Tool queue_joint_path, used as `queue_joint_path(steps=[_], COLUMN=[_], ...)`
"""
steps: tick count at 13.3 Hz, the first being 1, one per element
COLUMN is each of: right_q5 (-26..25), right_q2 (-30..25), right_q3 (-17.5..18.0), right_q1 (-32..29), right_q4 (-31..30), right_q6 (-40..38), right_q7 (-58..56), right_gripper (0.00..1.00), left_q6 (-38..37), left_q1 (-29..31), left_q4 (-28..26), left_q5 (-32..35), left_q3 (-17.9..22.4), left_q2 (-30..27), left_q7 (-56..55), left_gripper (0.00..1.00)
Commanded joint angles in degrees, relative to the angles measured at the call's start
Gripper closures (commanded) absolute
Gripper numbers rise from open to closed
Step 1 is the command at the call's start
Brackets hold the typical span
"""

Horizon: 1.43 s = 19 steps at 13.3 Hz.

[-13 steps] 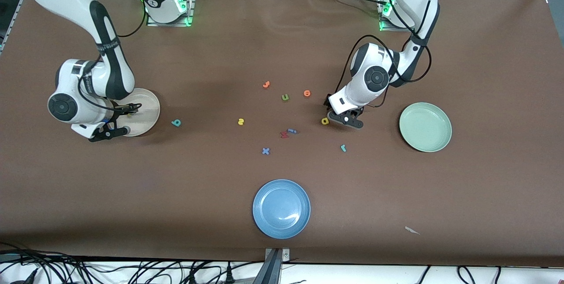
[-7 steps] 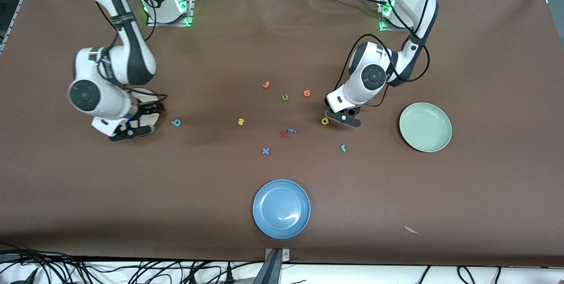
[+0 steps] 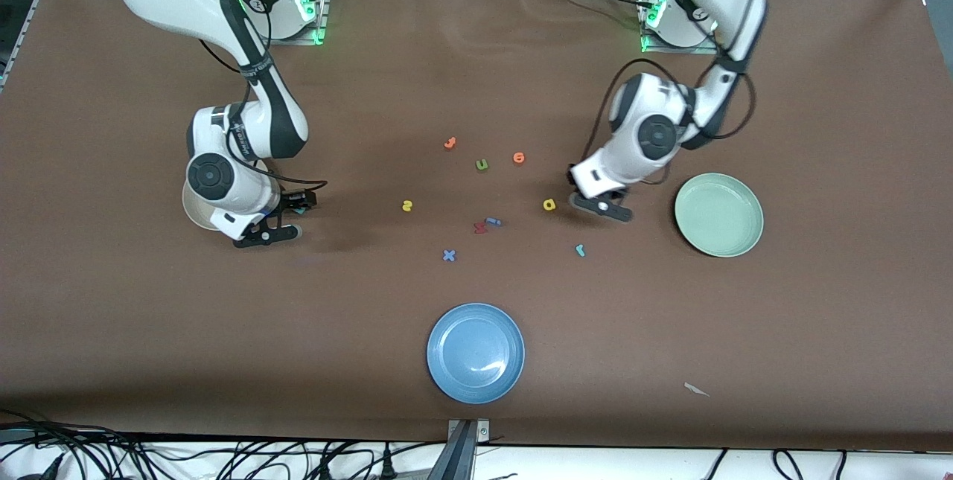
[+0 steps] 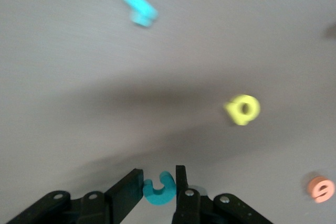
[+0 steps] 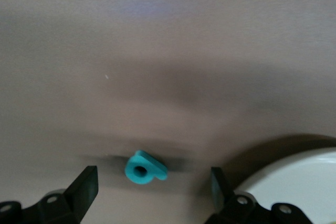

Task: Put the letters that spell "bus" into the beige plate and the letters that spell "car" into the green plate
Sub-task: 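Grasp the teal b with the right gripper while the left drops c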

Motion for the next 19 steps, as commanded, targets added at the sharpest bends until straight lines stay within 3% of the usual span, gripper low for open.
queue_joint_path(steps=[1,4,7,10,12,15,16,19], right_q5=[0.91,0.91,0.82,0.82,0.82,0.73,0.65,0.56], right_q2=[0.23,1.19,1.29,1.29,1.29,1.29,1.29,1.29], right_q3=[0.97,2.28,2.37,2.37,2.37,2.29,2.29,2.29], right_q1=[-0.19,-0.19,-0.19,-0.19,-0.19,-0.27,-0.27,-0.27], right_q4=[-0.67,-0.85,-1.9,-2.26,-2.26,-2.08,-2.08,-1.73], right_q6=[0.95,1.13,2.53,2.97,2.97,2.97,2.97,2.89], right_q7=[0.34,0.08,-0.01,-0.54,-0.63,-0.8,-0.8,-0.89], right_gripper=[0.05,0.08,0.13,0.35,0.47,0.56,0.57,0.65], left_q6=[-6.17,-7.68,-4.88,-1.97,-1.88,-1.88,-1.88,-1.88], left_q1=[6.41,12.91,16.53,18.82,18.82,18.82,18.82,17.86], left_q4=[-1.95,-3.44,-4.76,-4.94,-4.85,-4.42,-4.33,-3.54], left_q5=[5.27,7.84,10.63,14.25,14.25,14.17,14.08,11.37], left_q3=[-0.41,-0.41,-0.32,-0.32,-0.41,-0.41,-0.41,-0.93], left_q2=[-7.11,-8.36,-7.83,-6.86,-6.78,-6.6,-6.6,-6.42], left_q7=[1.12,10.06,13.59,14.22,14.22,14.13,14.05,13.17], left_gripper=[1.0,0.93,0.93,0.92,0.78,0.45,0.39,0.33])
